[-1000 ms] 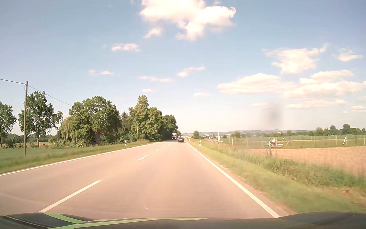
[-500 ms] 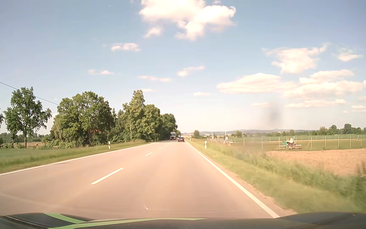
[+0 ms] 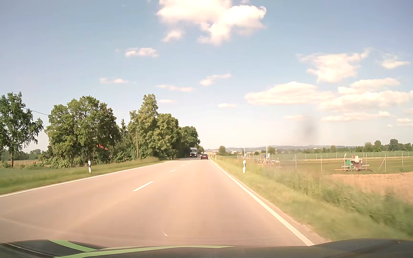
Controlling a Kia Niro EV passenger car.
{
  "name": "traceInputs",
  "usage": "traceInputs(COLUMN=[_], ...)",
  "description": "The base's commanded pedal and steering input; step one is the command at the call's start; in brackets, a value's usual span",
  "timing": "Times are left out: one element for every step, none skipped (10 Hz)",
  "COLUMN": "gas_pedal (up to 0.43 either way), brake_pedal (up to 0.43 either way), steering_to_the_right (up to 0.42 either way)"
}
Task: Follow the waypoints while adhering to traffic rules and regulations
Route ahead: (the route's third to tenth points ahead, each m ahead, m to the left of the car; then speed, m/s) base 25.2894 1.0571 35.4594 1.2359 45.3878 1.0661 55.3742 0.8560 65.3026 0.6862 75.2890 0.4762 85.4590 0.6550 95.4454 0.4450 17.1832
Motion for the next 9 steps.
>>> traceInputs(gas_pedal=[0.098,0.087,0.087,0.087,0.087,0.079,0.079,0.079,0.079], brake_pedal=[0.0,0.0,0.0,0.0,0.0,0.0,0.0,0.0,0.0], steering_to_the_right=[-0.001,-0.001,-0.001,-0.001,-0.001,-0.001,-0.001,-0.001,-0.001])
